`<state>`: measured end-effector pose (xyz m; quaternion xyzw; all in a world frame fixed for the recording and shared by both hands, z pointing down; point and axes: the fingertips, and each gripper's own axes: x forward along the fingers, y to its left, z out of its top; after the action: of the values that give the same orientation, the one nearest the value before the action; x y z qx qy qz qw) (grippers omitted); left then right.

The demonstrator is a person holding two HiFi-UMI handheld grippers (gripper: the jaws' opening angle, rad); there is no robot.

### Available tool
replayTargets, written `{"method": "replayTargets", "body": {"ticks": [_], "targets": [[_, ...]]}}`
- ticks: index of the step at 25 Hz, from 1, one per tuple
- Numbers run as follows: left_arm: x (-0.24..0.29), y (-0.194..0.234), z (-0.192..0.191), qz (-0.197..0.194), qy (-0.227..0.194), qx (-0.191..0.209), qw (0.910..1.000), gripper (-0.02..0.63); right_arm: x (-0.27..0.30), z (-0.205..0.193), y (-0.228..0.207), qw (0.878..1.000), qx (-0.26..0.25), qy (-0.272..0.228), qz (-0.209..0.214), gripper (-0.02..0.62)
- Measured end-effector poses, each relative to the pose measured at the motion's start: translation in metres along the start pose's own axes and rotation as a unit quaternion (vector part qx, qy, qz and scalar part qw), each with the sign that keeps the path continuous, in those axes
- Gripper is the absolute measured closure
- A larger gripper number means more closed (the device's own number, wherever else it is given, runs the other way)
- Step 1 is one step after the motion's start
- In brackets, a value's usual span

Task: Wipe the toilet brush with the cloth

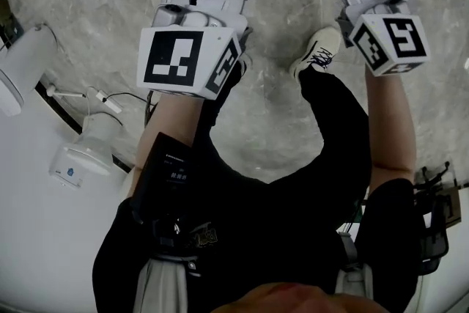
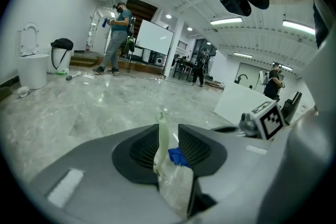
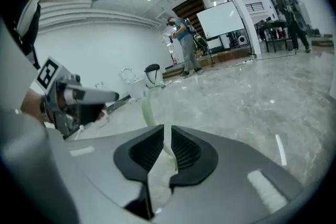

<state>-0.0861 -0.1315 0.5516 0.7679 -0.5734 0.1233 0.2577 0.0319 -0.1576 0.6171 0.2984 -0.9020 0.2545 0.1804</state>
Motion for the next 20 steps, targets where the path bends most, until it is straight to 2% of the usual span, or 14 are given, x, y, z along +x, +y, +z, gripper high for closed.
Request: {"method": "replayTargets", "body": {"ticks": [3,5,8,10,12,16,17,18,20], "targets": [[0.018,0.004,-0.002,-0.013,-0.022,0.049,0.9985,0.488,0.036,-0.055,-0.06,0.998,-0.043,0.034,-0.025,0.514],[0.033,0.01,-0.001,-0.02,-0.035,0.091,0.995,0.489,0.057,-0.086,-0.11,0.997,-0.036,0.041,-0.052,0.525],[0.051,0.023,0.006,-0.022,-0.062,0.104,0.9924,0.483,0.087,-0.129,-0.176,0.995,-0.001,0.047,-0.092,0.513],[0.054,0.023,0.011,-0.022,-0.08,0.114,0.99,0.482,0.097,-0.156,-0.204,0.991,-0.016,0.075,-0.111,0.505],[0.053,0.02,0.014,-0.019,-0.095,0.137,0.9858,0.479,0.102,-0.175,-0.225,0.985,-0.049,0.111,-0.127,0.464],[0.056,0.014,0.026,-0.024,-0.116,0.152,0.9812,0.454,0.112,-0.199,-0.254,0.965,-0.116,0.188,-0.143,0.344],[0.058,0.014,0.029,-0.025,-0.118,0.155,0.9805,0.447,0.116,-0.208,-0.259,0.957,-0.135,0.212,-0.144,0.344],[0.06,0.015,0.031,-0.024,-0.118,0.159,0.98,0.446,0.118,-0.218,-0.266,0.947,-0.157,0.239,-0.147,0.334],[0.065,0.018,0.034,-0.022,-0.113,0.167,0.9793,0.446,0.118,-0.237,-0.284,0.918,-0.2,0.298,-0.167,0.318]]}}
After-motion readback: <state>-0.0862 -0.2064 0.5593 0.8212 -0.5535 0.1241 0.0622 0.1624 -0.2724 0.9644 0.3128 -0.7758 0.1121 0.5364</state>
